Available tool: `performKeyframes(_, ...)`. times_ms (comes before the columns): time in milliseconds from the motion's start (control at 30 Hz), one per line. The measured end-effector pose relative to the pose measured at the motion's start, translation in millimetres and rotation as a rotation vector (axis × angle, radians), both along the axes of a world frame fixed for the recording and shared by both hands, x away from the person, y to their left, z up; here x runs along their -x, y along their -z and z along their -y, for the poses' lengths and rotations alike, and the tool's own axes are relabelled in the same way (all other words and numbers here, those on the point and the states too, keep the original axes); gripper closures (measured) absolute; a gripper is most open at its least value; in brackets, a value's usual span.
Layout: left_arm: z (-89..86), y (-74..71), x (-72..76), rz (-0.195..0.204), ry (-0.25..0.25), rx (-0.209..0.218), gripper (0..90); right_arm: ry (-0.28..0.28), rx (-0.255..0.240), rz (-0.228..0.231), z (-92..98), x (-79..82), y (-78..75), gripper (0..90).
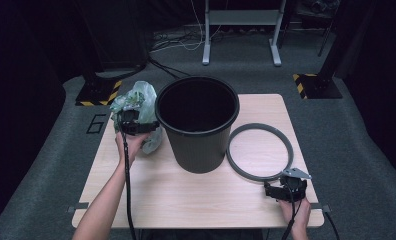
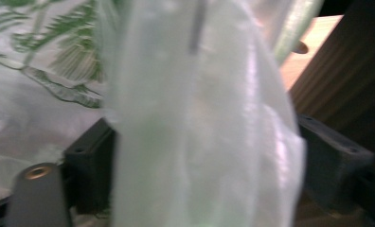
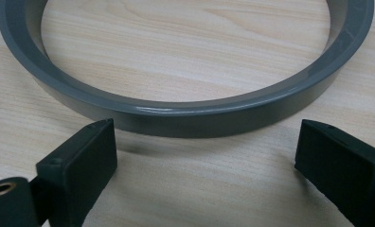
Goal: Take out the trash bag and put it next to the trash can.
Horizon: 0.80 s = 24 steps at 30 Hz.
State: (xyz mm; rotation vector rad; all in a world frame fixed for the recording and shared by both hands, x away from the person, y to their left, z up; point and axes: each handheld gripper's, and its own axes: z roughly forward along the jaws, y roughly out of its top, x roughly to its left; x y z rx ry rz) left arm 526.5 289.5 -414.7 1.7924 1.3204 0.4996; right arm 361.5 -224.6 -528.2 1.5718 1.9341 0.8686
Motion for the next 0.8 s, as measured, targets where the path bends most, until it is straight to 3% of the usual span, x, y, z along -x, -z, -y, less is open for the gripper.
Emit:
performKeyframes(100, -0.5, -3.9, 5.6, 0.005, 0.006, 0.001, 11.3, -0.001, -0.001, -0.003, 0.1, 0.0, 0.1, 4.2)
performKeyframes(300, -1.3, -6.5, 20.9, 0.019, 0.014, -0.040, 4.0, -0.008, 0.011, -0.015, -1.2, -0.7, 0.6, 3.4)
performKeyframes(800, 0.7, -5.9, 62.6, 0.077, 0.055, -0.087, 1.8, -0.005, 0.012, -0.017, -1.5, -0.6, 0.6, 3.3)
